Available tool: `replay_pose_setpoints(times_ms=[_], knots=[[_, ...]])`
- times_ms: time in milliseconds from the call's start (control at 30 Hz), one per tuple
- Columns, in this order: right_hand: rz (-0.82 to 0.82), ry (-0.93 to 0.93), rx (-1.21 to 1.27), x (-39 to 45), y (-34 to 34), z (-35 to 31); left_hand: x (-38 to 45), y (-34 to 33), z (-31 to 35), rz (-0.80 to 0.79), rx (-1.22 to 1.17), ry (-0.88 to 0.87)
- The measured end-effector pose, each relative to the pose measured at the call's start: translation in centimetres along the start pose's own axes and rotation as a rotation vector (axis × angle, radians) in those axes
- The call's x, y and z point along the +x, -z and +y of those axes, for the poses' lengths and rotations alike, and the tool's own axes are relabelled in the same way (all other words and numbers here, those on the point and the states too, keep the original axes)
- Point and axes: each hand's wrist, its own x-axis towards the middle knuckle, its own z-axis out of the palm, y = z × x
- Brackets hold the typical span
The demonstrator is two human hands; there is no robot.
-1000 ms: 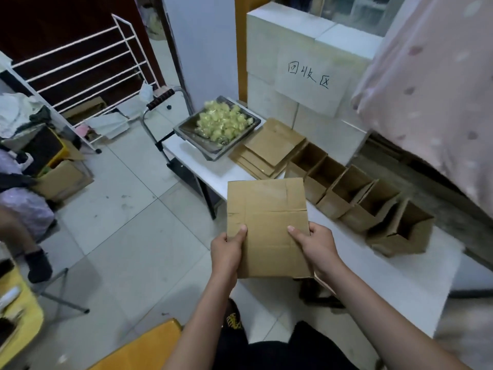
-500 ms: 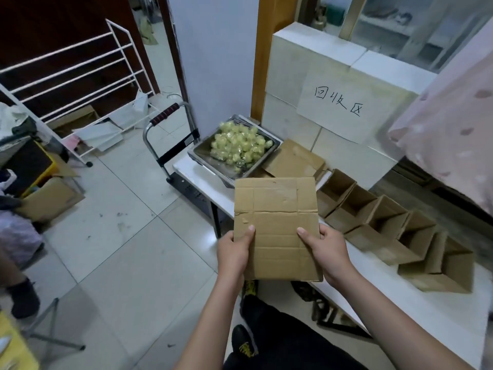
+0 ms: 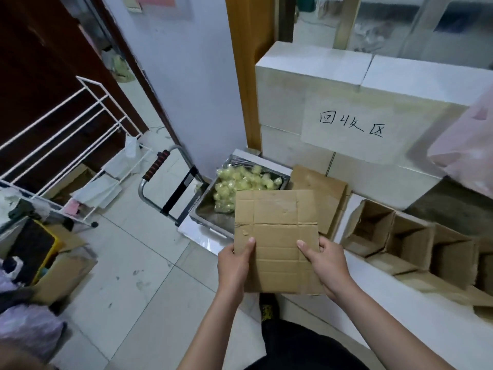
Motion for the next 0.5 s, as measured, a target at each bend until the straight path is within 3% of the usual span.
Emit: replay_pose_setpoints(times_ms=[500], knots=[[0.26, -0.097, 0.013, 9.8, -0.8, -3.7, 11.7, -6.9, 7.5, -0.222, 0.208, -0.058]])
